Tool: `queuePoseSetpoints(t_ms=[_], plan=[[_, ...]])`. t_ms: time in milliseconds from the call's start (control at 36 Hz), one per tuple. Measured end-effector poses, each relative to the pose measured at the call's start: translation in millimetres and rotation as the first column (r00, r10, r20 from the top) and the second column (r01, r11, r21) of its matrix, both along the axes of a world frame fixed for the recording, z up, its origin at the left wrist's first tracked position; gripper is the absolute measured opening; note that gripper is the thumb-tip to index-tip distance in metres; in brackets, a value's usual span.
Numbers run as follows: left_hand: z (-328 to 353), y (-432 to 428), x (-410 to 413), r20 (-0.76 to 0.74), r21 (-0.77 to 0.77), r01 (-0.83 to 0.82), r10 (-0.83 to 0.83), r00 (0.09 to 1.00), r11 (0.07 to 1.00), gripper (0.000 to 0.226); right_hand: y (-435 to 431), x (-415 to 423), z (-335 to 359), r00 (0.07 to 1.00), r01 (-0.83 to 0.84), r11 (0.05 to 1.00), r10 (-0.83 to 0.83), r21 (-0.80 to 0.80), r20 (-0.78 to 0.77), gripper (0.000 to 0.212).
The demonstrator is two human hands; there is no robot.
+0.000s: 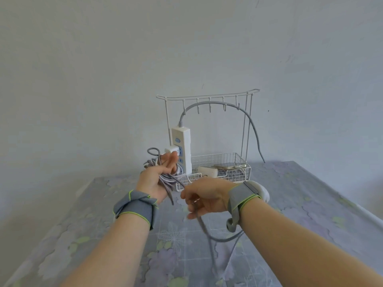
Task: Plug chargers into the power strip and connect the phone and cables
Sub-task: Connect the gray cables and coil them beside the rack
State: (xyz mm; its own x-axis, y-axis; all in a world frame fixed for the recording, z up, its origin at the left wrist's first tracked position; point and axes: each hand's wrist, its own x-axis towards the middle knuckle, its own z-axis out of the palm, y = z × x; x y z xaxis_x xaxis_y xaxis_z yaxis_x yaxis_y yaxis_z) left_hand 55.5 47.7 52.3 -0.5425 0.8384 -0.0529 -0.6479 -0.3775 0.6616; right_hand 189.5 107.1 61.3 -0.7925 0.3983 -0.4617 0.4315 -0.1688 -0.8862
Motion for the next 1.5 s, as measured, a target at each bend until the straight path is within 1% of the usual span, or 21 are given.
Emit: queuePoseSetpoints(t_ms=[83, 139, 250, 278, 333, 389, 445, 528, 584, 723, 778, 834, 889, 973, 1056, 1112, 1223, 1306, 1389, 1445, 1501], plan=[[0.9, -4.5, -3.0, 0.043, 0.057, -0.015, 0.013, 0.999, 0.998, 0.03, 14.2, 9.6, -5.8, 0.987, -0.066, 0.98, 0.036, 0.188, 0.159, 0.015], [2.4, -5.7, -4.9, 0.055, 0.069, -0.01, 0.006, 0.998, 0.998, 0.022, 26.5, 18.4, -9.1, 0.968, -0.102, 0.964, 0.039, 0.247, 0.247, 0.017], [0.3, -5.3, -11.3, 0.002, 0.038, -0.025, 0.025, 1.0, 0.999, 0.02, 46.6, 39.6, -7.1, 0.947, -0.136, 0.977, 0.08, 0.164, 0.312, 0.033], [-0.8, -4.8, -11.7, -0.024, 0.025, -0.031, 0.032, 0.999, 0.999, 0.021, 51.4, 44.6, -5.9, 0.961, -0.094, 0.991, 0.065, 0.097, 0.269, 0.038], [-3.1, -3.0, -10.7, -0.072, -0.016, -0.062, 0.061, 0.996, 0.998, 0.021, 62.4, 52.0, -2.3, 0.994, 0.056, 0.992, -0.045, -0.115, 0.098, 0.044], [-5.4, -0.5, -7.6, -0.175, -0.073, -0.101, 0.087, 0.981, 0.992, 0.017, 70.3, 55.5, 4.8, 0.981, 0.153, 0.935, -0.182, -0.32, -0.063, 0.043], [-8.1, 1.4, -4.2, -0.279, -0.105, -0.124, 0.091, 0.956, 0.987, 0.016, 72.9, 51.7, 12.5, 0.934, 0.21, 0.857, -0.318, -0.471, -0.162, 0.037], [-9.0, 0.9, 3.7, -0.358, -0.122, -0.095, 0.046, 0.933, 0.988, 0.015, 69.9, 41.3, 20.7, 0.817, 0.292, 0.767, -0.511, -0.572, -0.268, 0.029], [-8.6, -0.5, 9.2, -0.409, -0.143, -0.069, 0.005, 0.912, 0.987, 0.017, 64.6, 32.1, 23.9, 0.775, 0.282, 0.775, -0.531, -0.565, -0.342, 0.031], [-13.5, 4.5, 18.8, -0.529, -0.237, -0.166, 0.016, 0.848, 0.957, 0.022, 43.4, 9.7, 26.7, 0.847, 0.239, 0.912, -0.363, -0.332, -0.388, 0.027], [-13.1, 6.4, 22.6, -0.547, -0.229, -0.2, 0.044, 0.836, 0.953, 0.031, 33.1, 2.7, 26.9, 0.868, 0.168, 0.945, -0.277, -0.281, -0.411, 0.029], [-12.4, 5.4, 24.1, -0.546, -0.199, -0.205, 0.066, 0.835, 0.958, 0.027, 22.4, -5.5, 27.2, 0.896, 0.149, 0.971, -0.213, -0.186, -0.39, 0.034], [-12.1, 5.5, 24.9, -0.543, -0.202, -0.175, 0.039, 0.839, 0.964, 0.023, 14.8, -12.5, 27.9, 0.904, 0.198, 0.973, -0.228, -0.119, -0.361, 0.037], [-8.5, 5.1, 23.9, -0.524, -0.253, -0.109, -0.042, 0.85, 0.961, 0.023, 10.5, -20.5, 26.1, 0.9, 0.25, 0.964, -0.268, -0.096, -0.343, 0.037], [-6.3, 3.0, 23.0, -0.507, -0.286, -0.019, -0.135, 0.851, 0.958, 0.01, 12.0, -21.3, 22.7, 0.907, 0.263, 0.963, -0.266, -0.055, -0.327, 0.037], [-6.9, 2.9, 21.3, -0.462, -0.297, 0.027, -0.169, 0.871, 0.954, 0.016, 15.6, -16.9, 21.9, 0.903, 0.297, 0.954, -0.27, 0.03, -0.333, 0.033], [-8.8, 3.6, 8.6, -0.328, -0.241, 0.043, -0.123, 0.937, 0.97, 0.026, 23.1, -4.2, 11.4, 0.896, 0.328, 0.917, -0.226, 0.227, -0.382, 0.029], [-7.4, -0.1, 5.6, -0.319, -0.213, 0.029, -0.098, 0.943, 0.977, 0.027, 26.5, 5.2, 2.3, 0.949, 0.259, 0.833, -0.125, 0.489, -0.29, 0.024], [-7.9, -1.4, 6.4, -0.241, -0.162, 0.072, -0.111, 0.964, 0.984, 0.029, 28.6, 11.2, 3.6, 0.987, 0.126, 0.736, -0.023, 0.665, -0.162, 0.02], [-8.2, -2.4, 7.7, -0.17, -0.121, 0.094, -0.114, 0.979, 0.988, 0.03, 29.4, 12.7, 7.8, 0.995, 0.067, 0.692, 0.011, 0.719, -0.103, 0.015], [-7.5, -3.9, 6.9, -0.126, -0.107, 0.086, -0.099, 0.987, 0.991, 0.031, 29.2, 11.2, 11.0, 0.993, 0.059, 0.693, 0.035, 0.719, -0.115, 0.009]])
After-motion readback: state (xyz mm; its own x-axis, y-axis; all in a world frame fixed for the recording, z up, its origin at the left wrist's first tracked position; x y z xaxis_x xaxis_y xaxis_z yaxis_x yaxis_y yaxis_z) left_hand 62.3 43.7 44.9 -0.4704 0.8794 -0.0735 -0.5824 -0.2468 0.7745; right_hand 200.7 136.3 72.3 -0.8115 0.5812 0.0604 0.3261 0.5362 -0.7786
